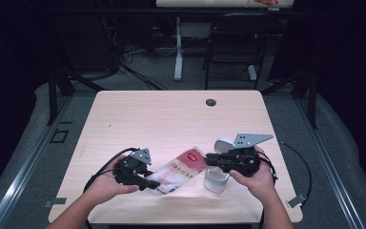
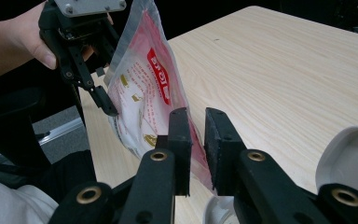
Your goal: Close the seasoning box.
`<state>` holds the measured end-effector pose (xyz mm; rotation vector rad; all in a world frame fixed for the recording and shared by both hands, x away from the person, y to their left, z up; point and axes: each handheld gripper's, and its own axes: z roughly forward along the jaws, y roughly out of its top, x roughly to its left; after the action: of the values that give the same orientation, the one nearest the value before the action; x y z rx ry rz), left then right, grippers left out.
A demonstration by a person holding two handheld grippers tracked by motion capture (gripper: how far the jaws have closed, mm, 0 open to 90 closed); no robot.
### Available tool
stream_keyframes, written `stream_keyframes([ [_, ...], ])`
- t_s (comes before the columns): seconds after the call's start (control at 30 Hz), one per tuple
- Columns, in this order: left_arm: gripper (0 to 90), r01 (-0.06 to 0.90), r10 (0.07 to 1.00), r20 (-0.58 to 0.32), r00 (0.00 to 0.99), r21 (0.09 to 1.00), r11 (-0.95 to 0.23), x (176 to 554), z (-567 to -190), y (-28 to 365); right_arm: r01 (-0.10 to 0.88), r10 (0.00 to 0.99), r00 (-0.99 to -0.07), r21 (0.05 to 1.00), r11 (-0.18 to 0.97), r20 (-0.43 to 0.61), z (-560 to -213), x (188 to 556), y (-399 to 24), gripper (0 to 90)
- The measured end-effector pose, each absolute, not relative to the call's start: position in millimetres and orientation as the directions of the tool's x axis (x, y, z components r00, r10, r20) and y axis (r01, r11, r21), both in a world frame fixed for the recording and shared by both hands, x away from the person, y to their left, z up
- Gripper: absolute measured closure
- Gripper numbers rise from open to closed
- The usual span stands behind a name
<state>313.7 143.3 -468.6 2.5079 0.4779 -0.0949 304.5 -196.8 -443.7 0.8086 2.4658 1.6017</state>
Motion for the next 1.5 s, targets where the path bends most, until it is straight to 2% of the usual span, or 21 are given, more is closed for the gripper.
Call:
stream_keyframes([
  [1.5, 65.6, 0.347, 0.310, -0.159, 0.937, 0.523, -0.779, 316, -448, 144, 0.396, 0.506, -0.839, 0.864, 0.312, 0.202, -447, 303, -203, 80.4],
])
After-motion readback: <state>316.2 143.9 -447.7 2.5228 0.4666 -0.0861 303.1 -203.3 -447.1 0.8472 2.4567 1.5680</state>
